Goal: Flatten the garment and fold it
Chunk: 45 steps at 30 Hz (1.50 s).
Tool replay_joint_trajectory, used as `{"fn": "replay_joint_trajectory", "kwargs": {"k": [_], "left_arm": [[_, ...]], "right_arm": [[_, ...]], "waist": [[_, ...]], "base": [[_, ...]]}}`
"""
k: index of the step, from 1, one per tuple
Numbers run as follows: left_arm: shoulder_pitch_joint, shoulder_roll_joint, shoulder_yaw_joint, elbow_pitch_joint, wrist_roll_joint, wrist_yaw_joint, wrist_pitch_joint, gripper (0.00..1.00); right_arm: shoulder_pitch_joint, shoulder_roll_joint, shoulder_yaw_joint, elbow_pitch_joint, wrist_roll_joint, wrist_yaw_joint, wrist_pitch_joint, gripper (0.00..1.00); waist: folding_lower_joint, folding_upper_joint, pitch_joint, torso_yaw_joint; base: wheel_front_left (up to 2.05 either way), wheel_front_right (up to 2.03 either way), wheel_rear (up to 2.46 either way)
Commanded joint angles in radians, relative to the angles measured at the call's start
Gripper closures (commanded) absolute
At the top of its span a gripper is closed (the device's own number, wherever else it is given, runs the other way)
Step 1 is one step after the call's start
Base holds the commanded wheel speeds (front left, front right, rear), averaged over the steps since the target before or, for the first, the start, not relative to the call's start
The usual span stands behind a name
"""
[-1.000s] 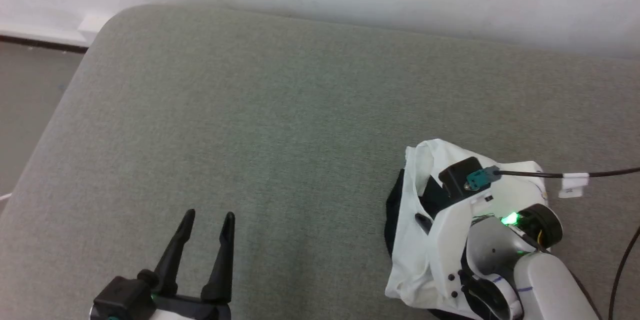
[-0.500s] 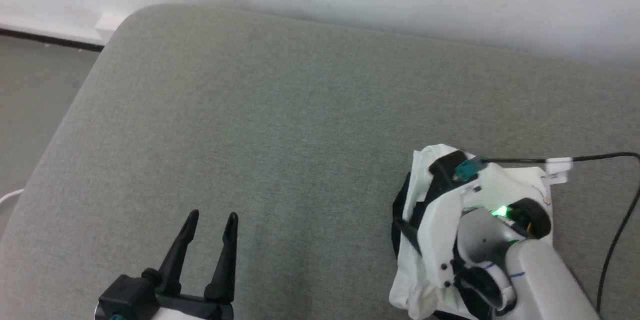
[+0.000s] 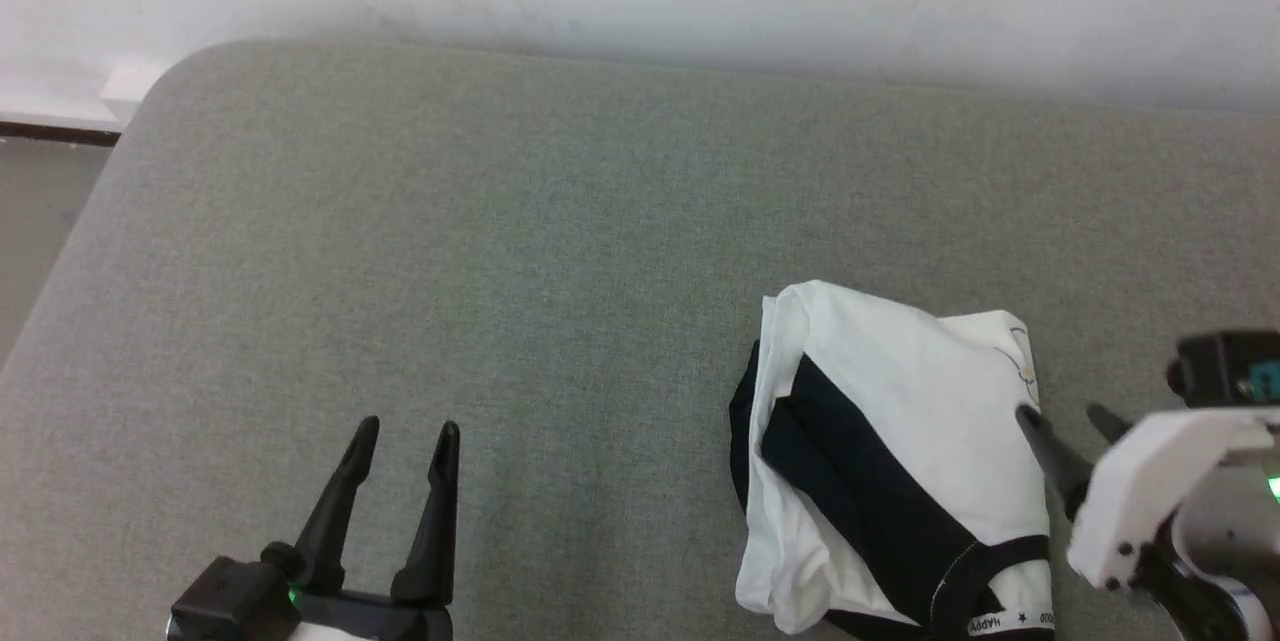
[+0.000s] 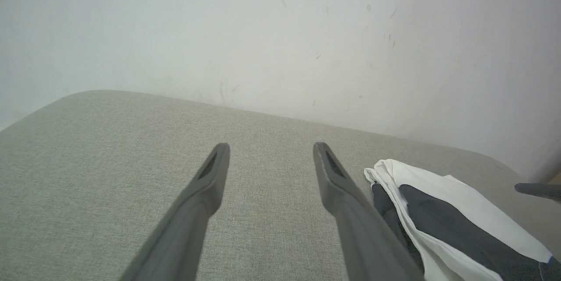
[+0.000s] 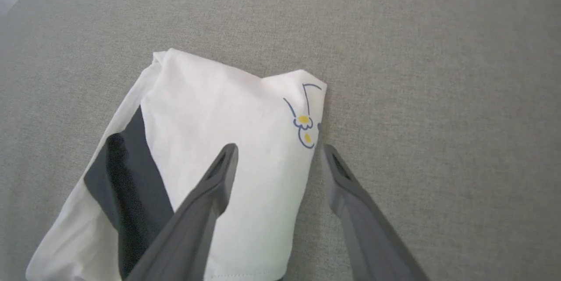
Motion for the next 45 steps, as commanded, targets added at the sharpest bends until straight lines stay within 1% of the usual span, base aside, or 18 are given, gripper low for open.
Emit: {"fn": "replay_joint_trajectory", "kwargs": {"k": [1,5,8,14,15,16,17,18,19,20,23,28,30,32,36,39,45], "left_arm": [[-0.001,0.007,0.005,-0.005,-0.003,0.004,0.003,0.00],[-0.017,0.013,0.005,-0.009,-0.005,-0.001,0.005,0.00],[-0.036,0.014,0.001,-0.006,-0.005,-0.006,0.005,0.00],[-0.069,0.014,-0.012,0.008,-0.003,-0.014,0.013,0.00],[-0.069,0.014,-0.012,0.008,-0.003,-0.014,0.013,0.00],[-0.073,0.015,-0.014,0.010,-0.003,-0.015,0.016,0.00],[-0.076,0.016,-0.015,0.011,-0.003,-0.015,0.018,0.00],[-0.079,0.017,-0.016,0.012,-0.002,-0.015,0.020,0.00],[-0.082,0.019,-0.017,0.013,-0.001,-0.015,0.022,0.00],[-0.083,0.020,-0.018,0.013,-0.001,-0.014,0.024,0.00],[-0.080,0.027,-0.016,0.011,0.003,-0.010,0.029,0.00],[-0.060,0.039,-0.013,-0.009,0.009,0.003,0.038,0.00],[-0.054,0.043,-0.013,-0.019,0.010,0.007,0.042,0.00],[-0.052,0.046,-0.015,-0.028,0.011,0.008,0.048,0.00],[-0.053,0.054,-0.006,-0.047,0.011,0.014,0.051,0.00],[-0.067,0.062,-0.001,-0.061,0.012,0.013,0.051,0.00],[-0.132,0.077,0.003,-0.084,0.022,0.000,0.052,0.00]], "right_arm": [[0.022,0.001,-0.018,0.001,0.034,-0.001,0.006,0.00],[0.040,0.001,-0.040,0.024,0.063,-0.001,-0.001,0.00],[0.028,0.001,-0.029,0.064,0.077,-0.001,-0.012,0.00],[-0.013,0.001,-0.026,0.206,0.124,-0.001,-0.032,0.00],[-0.013,0.001,-0.026,0.206,0.124,-0.001,-0.032,0.00],[-0.018,0.001,-0.025,0.233,0.126,-0.001,-0.034,0.00],[-0.024,0.001,-0.022,0.259,0.132,-0.001,-0.040,0.27],[-0.032,0.001,-0.018,0.282,0.138,-0.001,-0.049,0.63],[-0.038,0.001,-0.011,0.302,0.142,-0.001,-0.058,0.90],[-0.043,0.001,-0.003,0.318,0.145,-0.001,-0.066,1.00],[-0.065,0.001,0.024,0.327,0.135,-0.001,-0.096,1.00],[-0.112,0.001,0.037,0.257,0.034,-0.001,-0.112,1.00],[-0.134,-0.016,0.036,0.220,-0.005,-0.001,-0.093,1.00],[-0.155,-0.052,0.035,0.183,-0.031,-0.001,-0.063,1.00],[-0.208,-0.169,0.071,0.121,-0.058,-0.001,-0.003,1.00],[-0.253,-0.285,0.101,0.095,-0.071,-0.001,0.031,1.00],[-0.319,-0.565,0.159,0.080,-0.084,-0.001,0.052,1.00]], "waist": [[0.0000,0.0000,0.031,-0.007],[0.0000,0.0000,0.070,-0.005],[0.0000,0.0000,0.089,0.003],[0.0000,0.0000,0.098,0.021],[0.0000,0.0000,0.098,0.021],[0.0000,0.0000,0.096,0.024],[0.0000,0.0000,0.095,0.026],[0.0000,0.0000,0.092,0.028],[0.0000,0.0000,0.087,0.029],[0.0000,0.0000,0.081,0.028],[0.0000,0.0000,0.058,0.016],[0.0000,0.0000,0.016,-0.033],[0.0000,0.0000,0.010,-0.057],[0.0000,0.0000,0.010,-0.077],[0.0000,0.0000,0.034,-0.128],[0.0000,0.0000,0.079,-0.154],[0.0000,0.0000,0.199,-0.174]], "base": [[0.00,0.00,0.00],[0.00,0.00,0.00],[0.00,0.00,0.00],[0.00,0.00,0.00],[0.00,0.00,0.00],[0.00,0.00,0.00],[0.00,0.00,0.00],[0.00,0.00,0.00],[0.00,0.00,0.00],[0.00,0.00,0.00],[0.00,0.00,0.00],[0.00,0.00,0.00],[0.00,0.00,0.00],[0.00,0.00,0.00],[0.00,0.00,0.00],[0.00,0.00,0.00],[0.00,0.00,0.00]]}}
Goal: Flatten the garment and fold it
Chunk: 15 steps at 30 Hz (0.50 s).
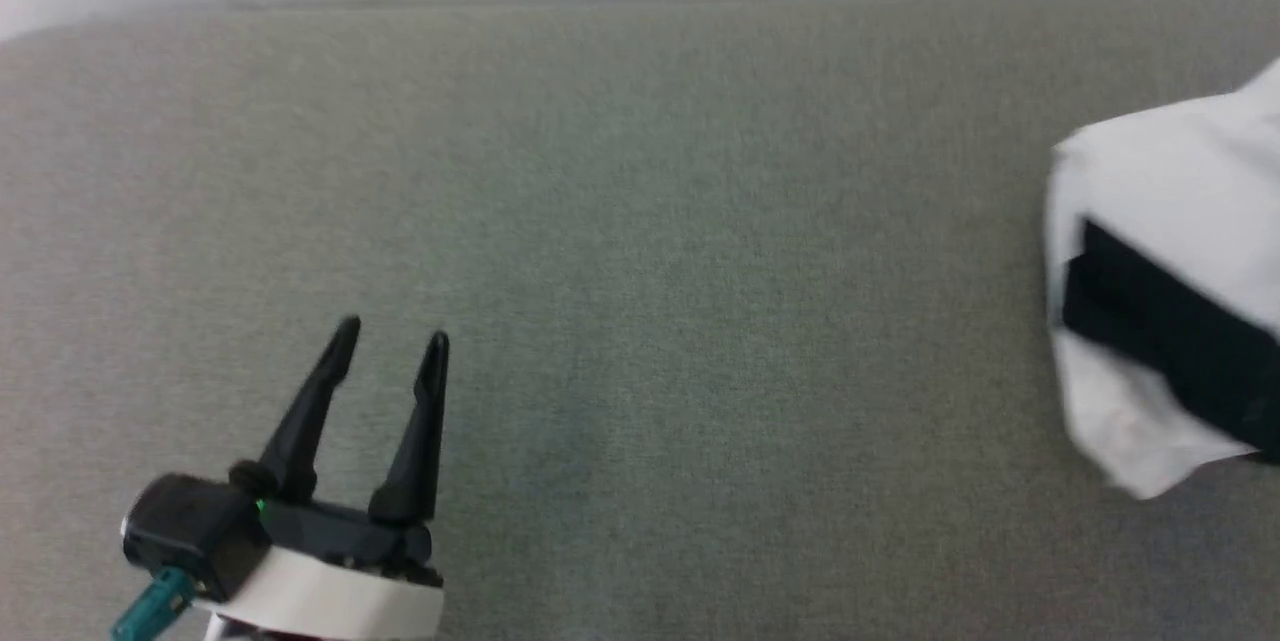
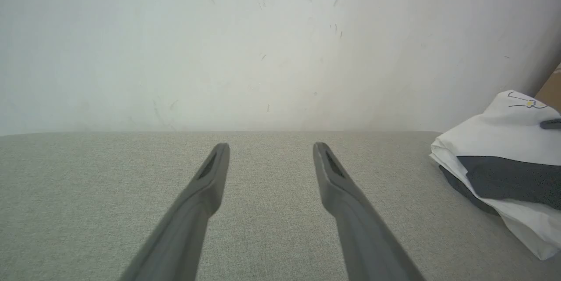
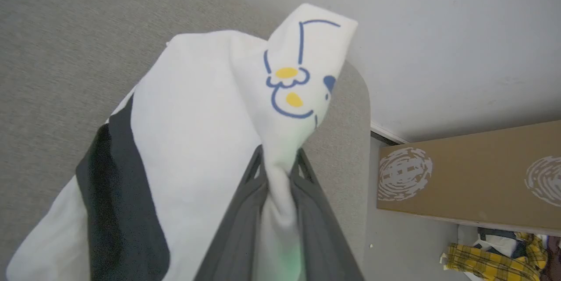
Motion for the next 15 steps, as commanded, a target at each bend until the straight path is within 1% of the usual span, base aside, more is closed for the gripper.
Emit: {"fn": "replay_joint_trajectory", "kwargs": {"k": [1,3,5,8,10,12,15], "left_arm": [[-0.024,0.007,0.006,-0.006,0.007,-0.005,0.000,0.00],[-0.046,0.011,0.008,-0.012,0.009,-0.008,0.000,0.00],[-0.066,0.015,0.009,-0.017,0.012,-0.012,0.000,0.00],[-0.096,0.019,0.010,-0.021,0.016,-0.017,-0.002,0.00],[-0.115,0.022,0.014,-0.023,0.018,-0.018,-0.004,0.00],[-0.132,0.025,0.014,-0.025,0.022,-0.020,-0.004,0.00],[-0.157,0.027,0.012,-0.027,0.027,-0.023,-0.004,0.00]], "right_arm": [[-0.019,-0.026,0.000,0.001,-0.004,-0.001,0.001,1.00],[-0.035,-0.102,0.004,0.002,-0.010,-0.001,-0.003,1.00],[-0.052,-0.162,-0.002,0.017,-0.013,-0.001,-0.020,1.00],[-0.074,-0.232,-0.018,0.061,-0.018,-0.001,-0.055,1.00],[-0.087,-0.254,-0.027,0.087,-0.028,-0.001,-0.070,1.00],[-0.099,-0.262,-0.035,0.107,-0.044,-0.001,-0.080,1.00],[-0.111,-0.260,-0.045,0.131,-0.068,-0.001,-0.093,1.00]], "waist": [[-0.0001,0.0000,0.105,-0.020],[-0.0001,0.0000,0.143,-0.022],[-0.0001,0.0000,0.180,-0.022],[-0.0001,0.0000,0.228,-0.019],[-0.0001,0.0000,0.255,-0.020],[-0.0001,0.0000,0.277,-0.020],[-0.0001,0.0000,0.300,-0.022]], "base": [[0.00,0.00,0.00],[0.00,0.00,0.00],[0.00,0.00,0.00],[0.00,0.00,0.00],[0.00,0.00,0.00],[0.00,0.00,0.00],[0.00,0.00,0.00]]}}
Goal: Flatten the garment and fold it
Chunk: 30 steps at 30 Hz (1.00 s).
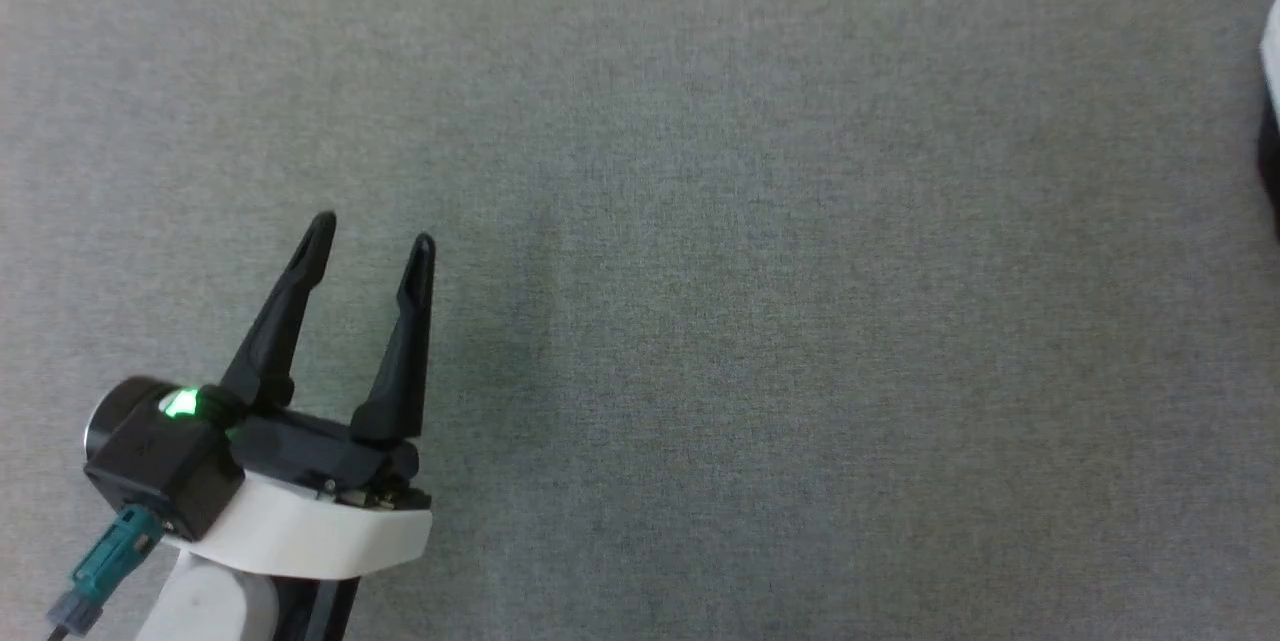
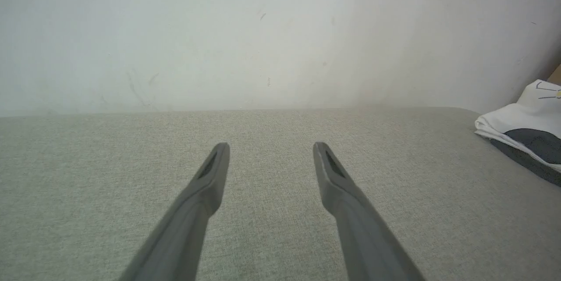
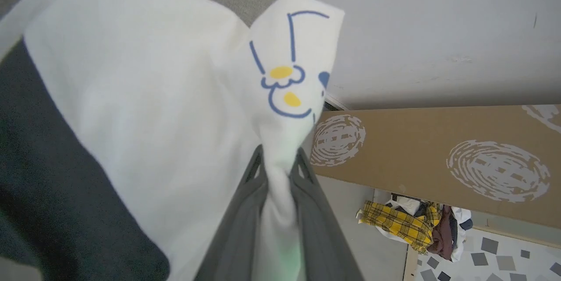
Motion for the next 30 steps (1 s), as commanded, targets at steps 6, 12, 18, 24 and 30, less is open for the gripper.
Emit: {"fn": "replay_joint_trajectory", "kwargs": {"k": [6,12,18,24,30], "left_arm": [[-0.050,0.001,-0.013,-0.006,0.019,-0.012,-0.001,0.00],[-0.061,-0.002,-0.023,0.001,0.023,-0.010,-0.001,0.00],[-0.072,-0.012,-0.021,0.008,0.033,0.002,-0.016,0.00],[-0.050,-0.025,-0.018,0.024,0.023,0.014,-0.025,0.00],[0.014,-0.038,-0.016,0.051,0.010,0.037,-0.029,0.00]], "right_arm": [[-0.015,0.009,-0.054,0.051,-0.050,-0.001,-0.011,1.00],[0.009,0.012,-0.105,0.076,-0.069,-0.001,-0.041,0.78],[0.012,0.038,-0.111,0.091,-0.080,-0.001,-0.083,0.00],[0.021,0.093,-0.110,0.118,-0.080,-0.001,-0.140,0.00],[0.068,0.248,-0.186,0.113,-0.064,-0.001,-0.252,0.00]], "waist": [[-0.0003,0.0000,0.075,-0.006],[-0.0003,0.0000,0.084,-0.007],[-0.0003,0.0000,0.064,-0.007],[-0.0003,0.0000,-0.017,-0.006],[-0.0003,0.0000,-0.134,-0.006]], "base": [[0.00,0.00,0.00],[0.00,0.00,0.00],[0.00,0.00,0.00],[0.00,0.00,0.00],[0.00,0.00,0.00]]}}
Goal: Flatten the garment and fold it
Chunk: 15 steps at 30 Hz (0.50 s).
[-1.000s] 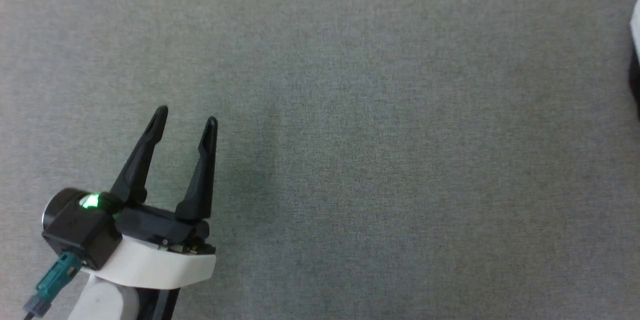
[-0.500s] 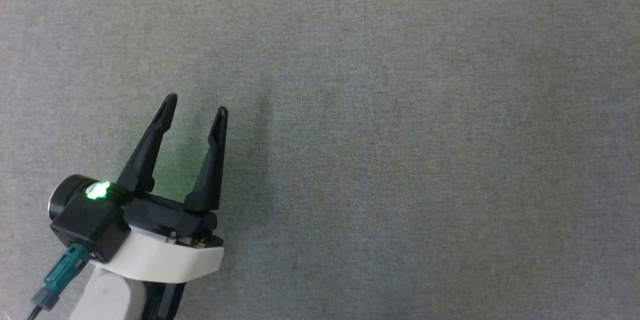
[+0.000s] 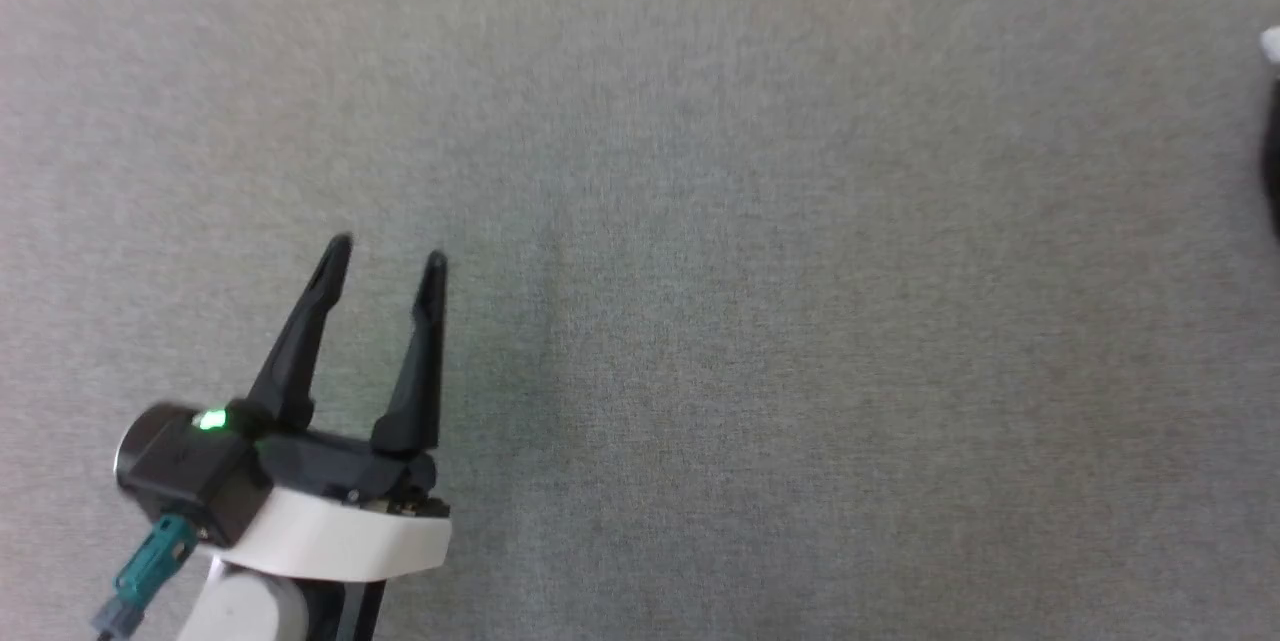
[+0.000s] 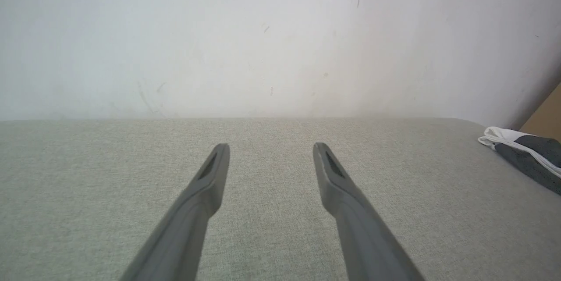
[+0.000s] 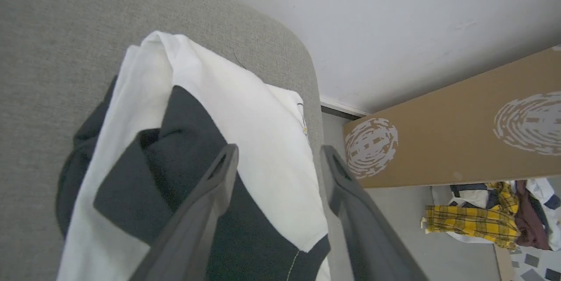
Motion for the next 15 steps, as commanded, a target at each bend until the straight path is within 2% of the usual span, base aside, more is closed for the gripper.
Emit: {"fn": "replay_joint_trajectory", "kwargs": {"k": [1,8,12,15], "left_arm": [[0.021,-0.009,0.009,0.004,-0.006,0.019,-0.008,0.00],[0.099,-0.022,0.024,0.008,0.019,0.080,-0.016,0.00],[0.129,-0.005,0.025,0.004,0.087,0.123,-0.020,0.00],[0.152,-0.007,0.014,-0.004,0.100,0.135,-0.016,0.00]], "right_arm": [[0.029,0.057,-0.031,-0.008,0.014,-0.002,-0.030,0.00],[0.199,0.282,-0.079,-0.116,0.066,-0.002,-0.147,0.00],[0.291,0.419,-0.047,-0.222,0.073,-0.002,-0.211,0.00],[0.340,0.491,-0.001,-0.280,0.068,-0.002,-0.256,0.00]], "waist": [[0.0001,0.0000,-0.097,0.000],[0.0001,0.0000,-0.241,0.009],[0.0001,0.0000,-0.313,0.009],[0.0001,0.0000,-0.360,0.005]], "base": [[0.00,0.00,0.00],[0.00,0.00,0.00],[0.00,0.00,0.00],[0.00,0.00,0.00]]}}
